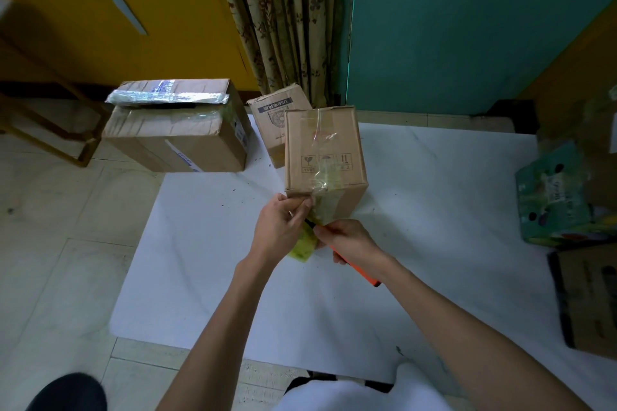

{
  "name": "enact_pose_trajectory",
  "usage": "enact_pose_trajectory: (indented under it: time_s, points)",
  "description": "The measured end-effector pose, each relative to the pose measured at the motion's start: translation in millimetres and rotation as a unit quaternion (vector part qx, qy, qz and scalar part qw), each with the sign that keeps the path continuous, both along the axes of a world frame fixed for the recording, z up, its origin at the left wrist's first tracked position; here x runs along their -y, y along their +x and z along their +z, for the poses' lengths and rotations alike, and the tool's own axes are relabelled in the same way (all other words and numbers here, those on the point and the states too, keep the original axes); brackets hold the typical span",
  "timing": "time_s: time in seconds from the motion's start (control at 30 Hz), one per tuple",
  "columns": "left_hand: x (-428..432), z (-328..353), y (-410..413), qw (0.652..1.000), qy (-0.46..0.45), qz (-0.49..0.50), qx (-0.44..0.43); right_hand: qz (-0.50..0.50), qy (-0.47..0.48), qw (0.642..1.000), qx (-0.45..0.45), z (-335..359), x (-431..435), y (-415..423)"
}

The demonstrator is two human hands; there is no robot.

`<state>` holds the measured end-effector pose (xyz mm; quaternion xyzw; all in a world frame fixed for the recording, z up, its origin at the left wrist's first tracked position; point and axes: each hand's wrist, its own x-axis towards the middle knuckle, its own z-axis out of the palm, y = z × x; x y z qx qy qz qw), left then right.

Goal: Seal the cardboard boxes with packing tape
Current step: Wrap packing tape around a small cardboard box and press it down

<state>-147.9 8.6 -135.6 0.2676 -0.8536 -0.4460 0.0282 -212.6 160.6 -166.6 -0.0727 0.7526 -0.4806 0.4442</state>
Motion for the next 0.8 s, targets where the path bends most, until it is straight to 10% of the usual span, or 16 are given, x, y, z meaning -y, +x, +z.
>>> enact_pose_trajectory:
  time_s: [0.27, 0.5, 0.8]
  points:
    - [4, -3, -1, 0.999, -0.037, -0.005, 0.004, 0.063, 0.218, 0.951, -0.209, 5, 8, -5]
    - [2, -4, 1, 0.999, -0.033, -0.002, 0.007, -0.081, 0.037, 0.985, 0.145, 5, 5, 5]
    - [-2, -4, -1, 0.996, -0.083, -0.011, 0.032, -0.112, 0.05, 0.988, 0.093, 6, 8, 20]
